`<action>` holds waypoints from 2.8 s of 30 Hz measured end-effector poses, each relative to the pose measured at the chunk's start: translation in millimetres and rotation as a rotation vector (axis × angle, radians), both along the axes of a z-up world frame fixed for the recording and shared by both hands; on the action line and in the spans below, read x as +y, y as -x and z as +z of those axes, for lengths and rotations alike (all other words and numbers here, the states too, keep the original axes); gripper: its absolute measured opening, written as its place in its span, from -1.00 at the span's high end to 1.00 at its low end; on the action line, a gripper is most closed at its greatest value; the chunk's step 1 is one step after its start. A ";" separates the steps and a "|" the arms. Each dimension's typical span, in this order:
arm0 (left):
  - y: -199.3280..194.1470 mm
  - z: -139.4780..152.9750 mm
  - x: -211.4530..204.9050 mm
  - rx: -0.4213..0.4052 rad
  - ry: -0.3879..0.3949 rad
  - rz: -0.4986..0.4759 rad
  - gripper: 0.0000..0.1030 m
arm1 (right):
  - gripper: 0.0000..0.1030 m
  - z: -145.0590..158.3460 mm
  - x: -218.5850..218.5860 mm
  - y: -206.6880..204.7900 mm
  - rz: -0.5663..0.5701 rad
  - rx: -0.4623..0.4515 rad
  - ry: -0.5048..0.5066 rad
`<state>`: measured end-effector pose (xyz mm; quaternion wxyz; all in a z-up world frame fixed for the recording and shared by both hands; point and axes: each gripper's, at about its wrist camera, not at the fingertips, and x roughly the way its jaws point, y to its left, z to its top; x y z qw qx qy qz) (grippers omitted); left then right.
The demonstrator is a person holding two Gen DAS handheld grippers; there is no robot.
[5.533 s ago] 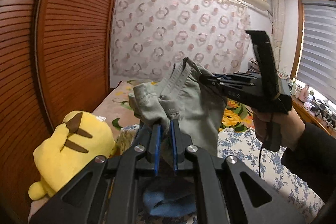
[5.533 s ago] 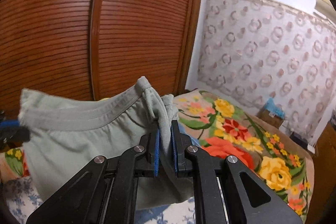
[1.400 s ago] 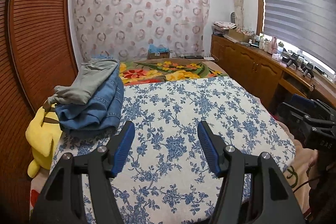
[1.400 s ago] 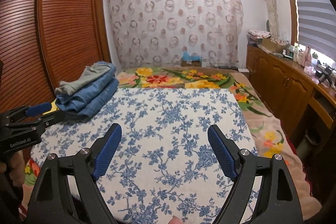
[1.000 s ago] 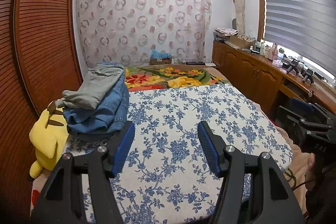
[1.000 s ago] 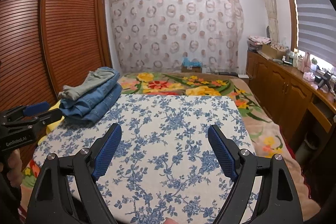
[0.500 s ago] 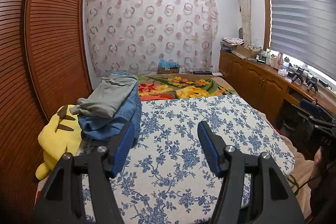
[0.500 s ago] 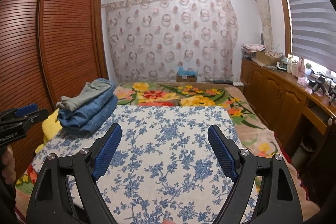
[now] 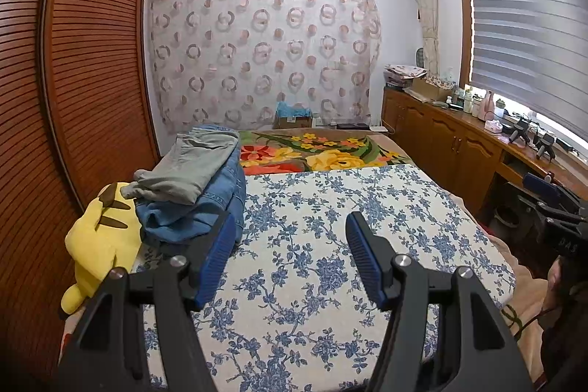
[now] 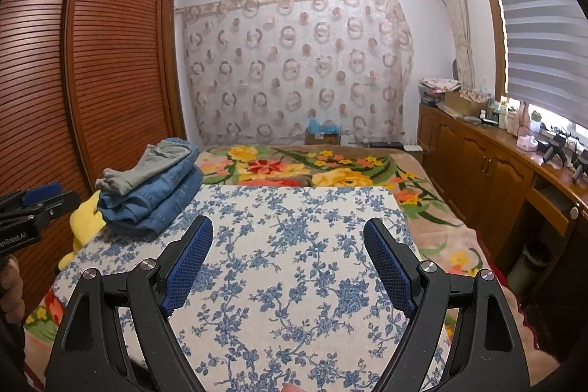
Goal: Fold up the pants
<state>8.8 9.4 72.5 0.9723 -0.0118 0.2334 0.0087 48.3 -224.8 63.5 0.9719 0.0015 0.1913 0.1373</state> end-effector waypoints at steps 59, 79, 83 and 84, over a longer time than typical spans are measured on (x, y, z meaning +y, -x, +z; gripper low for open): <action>2.0 -0.3 -6.0 -0.002 0.006 -0.005 -0.20 | -0.68 -6.3 -0.5 1.2 -0.003 0.007 0.008; 1.7 -0.6 -4.3 0.000 0.007 -0.005 -0.20 | -0.68 -5.4 -1.2 0.5 -0.003 0.008 0.005; 1.5 -1.2 -5.0 -0.001 0.008 -0.005 -0.20 | -0.68 -6.4 -1.7 1.6 -0.003 0.006 0.006; 1.8 -1.0 -6.2 -0.001 0.008 -0.005 -0.20 | -0.68 -5.4 -1.4 0.5 -0.003 0.007 0.005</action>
